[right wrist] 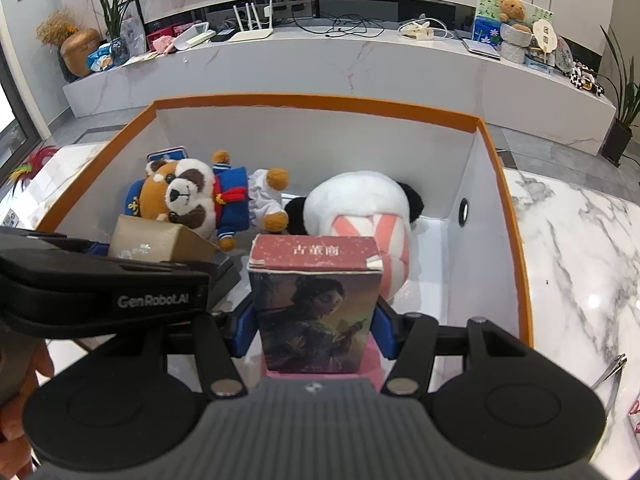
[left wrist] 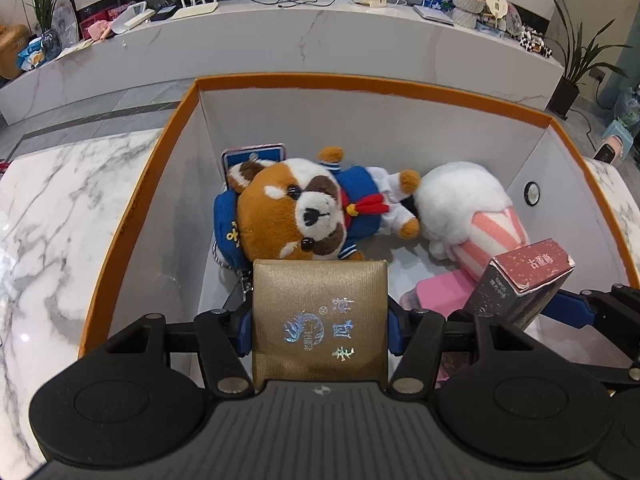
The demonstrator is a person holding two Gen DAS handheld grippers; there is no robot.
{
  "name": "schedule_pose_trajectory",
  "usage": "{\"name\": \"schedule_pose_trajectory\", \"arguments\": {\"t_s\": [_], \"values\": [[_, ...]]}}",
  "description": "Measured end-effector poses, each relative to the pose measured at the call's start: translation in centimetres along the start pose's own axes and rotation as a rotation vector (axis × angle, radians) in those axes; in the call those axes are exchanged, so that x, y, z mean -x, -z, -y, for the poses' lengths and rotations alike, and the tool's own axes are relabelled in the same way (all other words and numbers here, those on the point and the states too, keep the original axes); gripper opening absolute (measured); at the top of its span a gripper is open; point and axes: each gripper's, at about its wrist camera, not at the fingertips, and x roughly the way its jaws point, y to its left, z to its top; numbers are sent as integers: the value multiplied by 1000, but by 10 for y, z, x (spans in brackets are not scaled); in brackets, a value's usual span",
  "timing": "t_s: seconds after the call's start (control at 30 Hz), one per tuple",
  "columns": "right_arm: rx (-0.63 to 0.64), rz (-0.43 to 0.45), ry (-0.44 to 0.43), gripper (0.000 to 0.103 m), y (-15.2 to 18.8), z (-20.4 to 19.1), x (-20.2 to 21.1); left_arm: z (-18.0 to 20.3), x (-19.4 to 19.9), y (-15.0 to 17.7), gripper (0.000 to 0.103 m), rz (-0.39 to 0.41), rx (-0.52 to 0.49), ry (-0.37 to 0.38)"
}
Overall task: Organize objects
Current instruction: 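Lower the gift box into the box with the left tool while the right tool lowers the book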
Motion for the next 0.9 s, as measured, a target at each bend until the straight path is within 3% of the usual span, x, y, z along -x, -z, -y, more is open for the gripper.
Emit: {"name": "schedule_pose_trajectory", "arguments": {"t_s": [0.67, 0.77, 0.83, 0.9], "values": [[-33, -31, -65, 61, 2, 4, -8, -5, -7, 0, 69, -32, 31, -21], [-20, -23, -52, 69, 3, 3, -8, -6, -7, 0, 71, -27, 32, -31], [-15, -10, -36, 81, 2, 3, -7, -6, -4, 1, 71, -5, 24, -43], [-9, -2, -37, 84, 2, 3, -5, -7, -1, 2, 74, 17, 26, -52]]}}
